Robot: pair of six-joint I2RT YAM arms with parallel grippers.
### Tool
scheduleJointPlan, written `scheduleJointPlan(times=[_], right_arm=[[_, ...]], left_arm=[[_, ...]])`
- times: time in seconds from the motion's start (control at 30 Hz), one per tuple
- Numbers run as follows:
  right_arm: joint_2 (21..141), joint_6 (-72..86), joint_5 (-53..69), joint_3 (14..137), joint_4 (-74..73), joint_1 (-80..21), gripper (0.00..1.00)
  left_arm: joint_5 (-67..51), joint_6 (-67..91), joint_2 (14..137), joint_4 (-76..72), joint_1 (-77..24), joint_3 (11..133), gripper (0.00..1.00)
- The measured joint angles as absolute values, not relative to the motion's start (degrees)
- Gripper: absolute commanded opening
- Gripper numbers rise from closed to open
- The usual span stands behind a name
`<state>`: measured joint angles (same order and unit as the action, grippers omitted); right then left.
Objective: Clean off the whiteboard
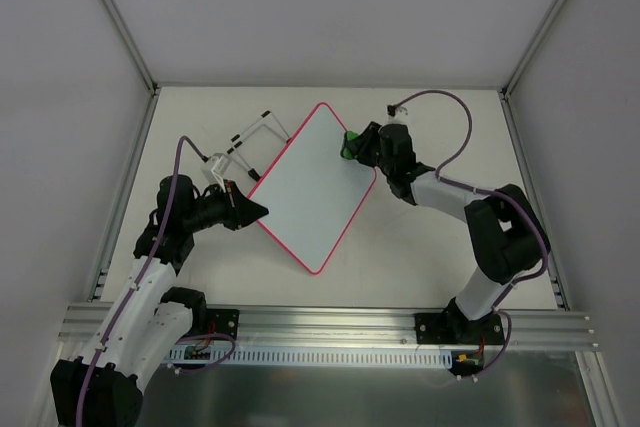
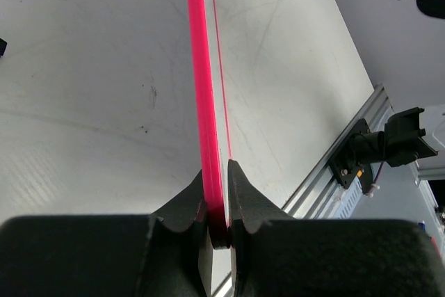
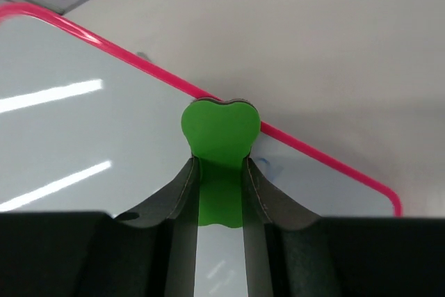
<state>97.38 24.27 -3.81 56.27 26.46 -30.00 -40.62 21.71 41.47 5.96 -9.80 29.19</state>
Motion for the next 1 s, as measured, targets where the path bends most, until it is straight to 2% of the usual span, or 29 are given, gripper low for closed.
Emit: scheduleJointPlan(times=[0.23, 0.43, 1.0], right_arm=[[96.53, 24.95, -4.89, 44.88, 26.48, -25.32, 0.0], [96.55, 23.7, -4.36, 43.9, 23.9, -24.62, 0.0], [96.57, 18.26, 2.55, 66.98, 12.97, -29.87, 0.0]], left_arm=[[-40.51, 21.74, 41.17, 5.67, -9.8, 29.17, 0.0], [-40.91, 21.56, 41.15, 5.39, -9.8, 29.17, 0.0], [-41.71, 21.19, 41.12, 5.39, -9.82, 29.17, 0.0]])
